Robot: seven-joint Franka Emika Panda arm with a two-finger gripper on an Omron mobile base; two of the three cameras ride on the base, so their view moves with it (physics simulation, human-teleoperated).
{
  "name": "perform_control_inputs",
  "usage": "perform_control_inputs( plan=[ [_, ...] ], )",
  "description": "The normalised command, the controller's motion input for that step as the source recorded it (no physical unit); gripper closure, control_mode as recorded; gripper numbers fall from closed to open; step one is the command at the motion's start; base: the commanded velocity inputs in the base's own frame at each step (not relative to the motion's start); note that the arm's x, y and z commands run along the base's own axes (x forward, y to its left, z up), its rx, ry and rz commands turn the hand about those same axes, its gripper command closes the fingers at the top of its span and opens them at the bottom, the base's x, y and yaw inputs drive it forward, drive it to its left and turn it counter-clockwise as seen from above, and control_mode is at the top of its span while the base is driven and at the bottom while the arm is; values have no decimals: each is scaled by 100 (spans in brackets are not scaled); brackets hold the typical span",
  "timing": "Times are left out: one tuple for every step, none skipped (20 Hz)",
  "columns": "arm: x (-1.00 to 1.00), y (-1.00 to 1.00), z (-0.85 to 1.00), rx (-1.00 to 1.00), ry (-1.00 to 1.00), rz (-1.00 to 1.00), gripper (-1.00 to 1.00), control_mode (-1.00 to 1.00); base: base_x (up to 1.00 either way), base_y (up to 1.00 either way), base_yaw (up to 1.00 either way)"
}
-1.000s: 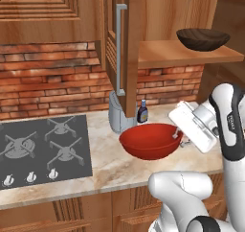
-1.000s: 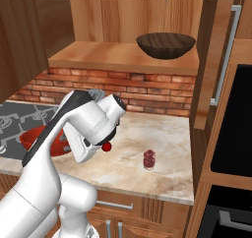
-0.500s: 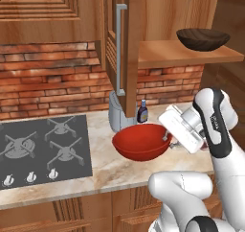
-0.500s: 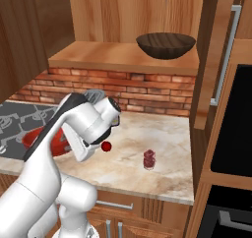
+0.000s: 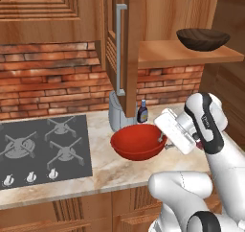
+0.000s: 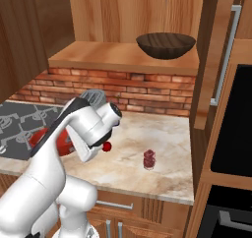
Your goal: Pick both bowls and place them on the counter. Then place the apple in one bowl and place the steak in the other bowl.
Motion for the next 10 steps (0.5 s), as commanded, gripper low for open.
perform_control_inputs(
  plan=[
    [33, 0, -27, 0, 0, 0, 100, -100, 0, 0, 0],
    [32, 0, -28, 0, -1, 0, 100, -100, 0, 0, 0],
    [31, 2, -31, 0, -2, 0, 100, -100, 0, 0, 0],
    [30, 3, -31, 0, -2, 0, 100, -100, 0, 0, 0],
    [30, 2, -30, 0, -1, 0, 100, -100, 0, 0, 0],
    [23, 3, -27, 0, 0, 0, 100, -100, 0, 0, 0],
    [23, 6, -27, 0, 0, 1, 100, -100, 0, 0, 0],
    [23, 9, -29, 0, 0, 1, 100, -100, 0, 0, 0],
    [20, 12, -27, 0, 0, 3, 100, -100, 0, 0, 0],
    [19, 16, -29, 0, 0, 5, 100, -100, 0, 0, 0]
  ],
)
